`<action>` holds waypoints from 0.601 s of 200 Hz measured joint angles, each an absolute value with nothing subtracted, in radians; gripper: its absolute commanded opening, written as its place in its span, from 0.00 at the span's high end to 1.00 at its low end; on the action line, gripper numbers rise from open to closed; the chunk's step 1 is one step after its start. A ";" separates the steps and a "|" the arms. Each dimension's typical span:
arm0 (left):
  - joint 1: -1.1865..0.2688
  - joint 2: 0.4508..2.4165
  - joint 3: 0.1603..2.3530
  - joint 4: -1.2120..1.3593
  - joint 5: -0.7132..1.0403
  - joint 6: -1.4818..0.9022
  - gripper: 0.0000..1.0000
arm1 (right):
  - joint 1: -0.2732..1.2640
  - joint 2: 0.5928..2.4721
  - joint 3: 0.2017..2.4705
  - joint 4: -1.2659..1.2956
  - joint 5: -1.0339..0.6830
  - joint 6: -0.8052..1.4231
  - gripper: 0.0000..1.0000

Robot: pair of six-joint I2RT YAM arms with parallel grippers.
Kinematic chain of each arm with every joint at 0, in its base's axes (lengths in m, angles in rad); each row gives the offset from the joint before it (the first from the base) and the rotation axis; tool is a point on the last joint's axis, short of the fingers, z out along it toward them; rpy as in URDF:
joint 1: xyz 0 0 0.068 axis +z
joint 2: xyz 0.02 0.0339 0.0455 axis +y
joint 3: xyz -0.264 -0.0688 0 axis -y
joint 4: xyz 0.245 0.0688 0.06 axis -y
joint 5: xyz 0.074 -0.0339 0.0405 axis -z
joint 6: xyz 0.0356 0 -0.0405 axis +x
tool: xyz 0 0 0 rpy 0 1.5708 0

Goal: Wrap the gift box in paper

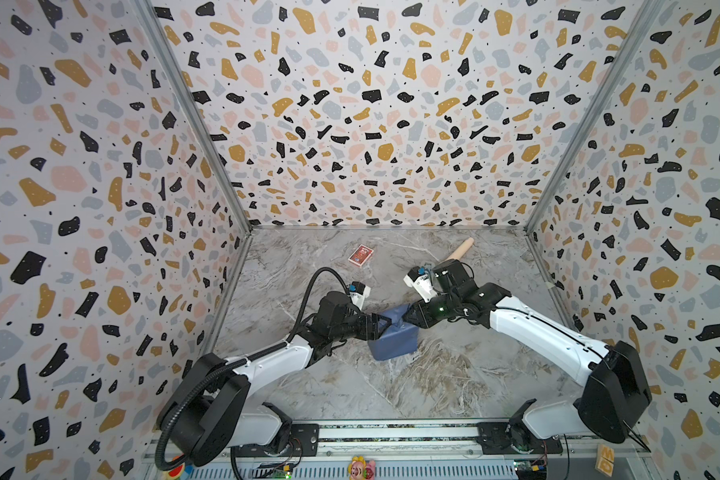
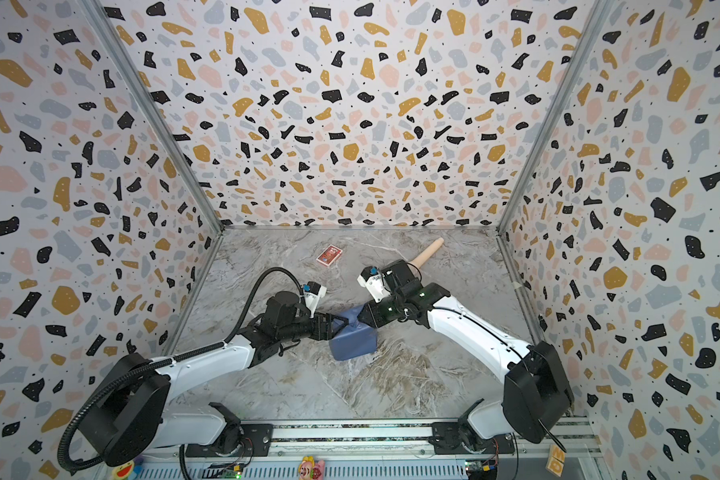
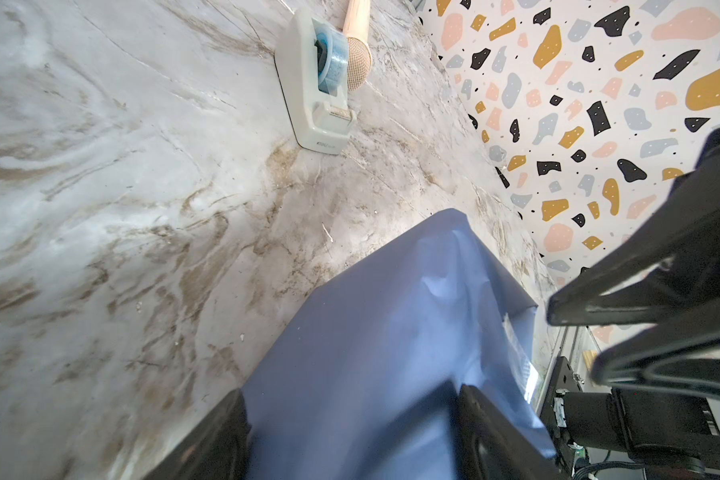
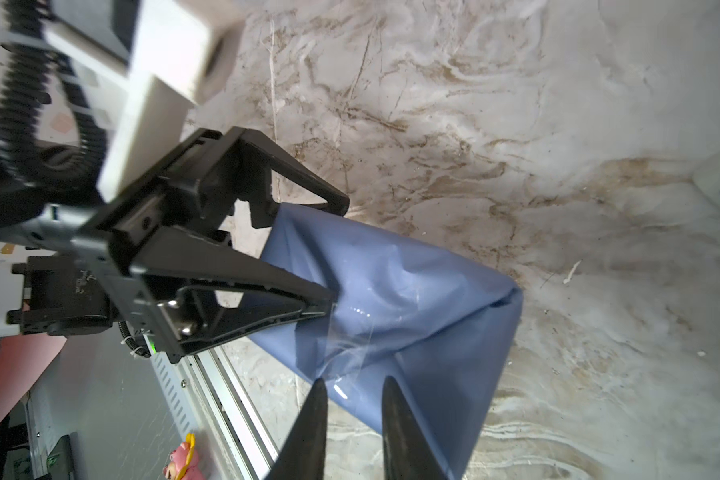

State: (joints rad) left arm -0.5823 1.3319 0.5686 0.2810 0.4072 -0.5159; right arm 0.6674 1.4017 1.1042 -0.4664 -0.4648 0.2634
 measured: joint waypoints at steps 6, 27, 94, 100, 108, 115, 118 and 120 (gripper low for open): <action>-0.582 1.332 0.569 0.281 0.407 -0.516 0.23 | 0.668 1.391 1.104 -0.464 -0.466 0.263 0.81; -0.582 1.332 0.569 0.281 0.407 -0.516 0.23 | 0.674 1.378 1.104 -0.453 -0.480 0.265 0.91; -0.582 1.332 0.569 0.281 0.407 -0.516 0.24 | 0.686 1.427 1.100 -0.412 -0.506 0.272 1.00; -0.582 1.332 0.569 0.281 0.407 -0.516 0.24 | 0.686 1.432 1.100 -0.409 -0.505 0.271 1.00; -0.582 1.332 0.569 0.281 0.407 -0.516 0.24 | 0.686 1.440 1.100 -0.407 -0.506 0.271 1.00; -0.582 1.332 0.569 0.281 0.407 -0.516 0.24 | 0.686 1.448 1.100 -0.404 -0.506 0.271 1.00; -0.582 1.332 0.569 0.281 0.407 -0.516 0.24 | 0.686 1.452 1.100 -0.403 -0.506 0.271 1.00; -0.582 1.332 0.569 0.281 0.407 -0.516 0.24 | 0.686 1.454 1.100 -0.402 -0.506 0.271 1.00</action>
State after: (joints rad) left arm -0.5823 1.3319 0.5686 0.2810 0.4072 -0.5159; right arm 0.6857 1.4540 1.1004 -0.4015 -0.5056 0.2714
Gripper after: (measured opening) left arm 0.766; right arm 0.041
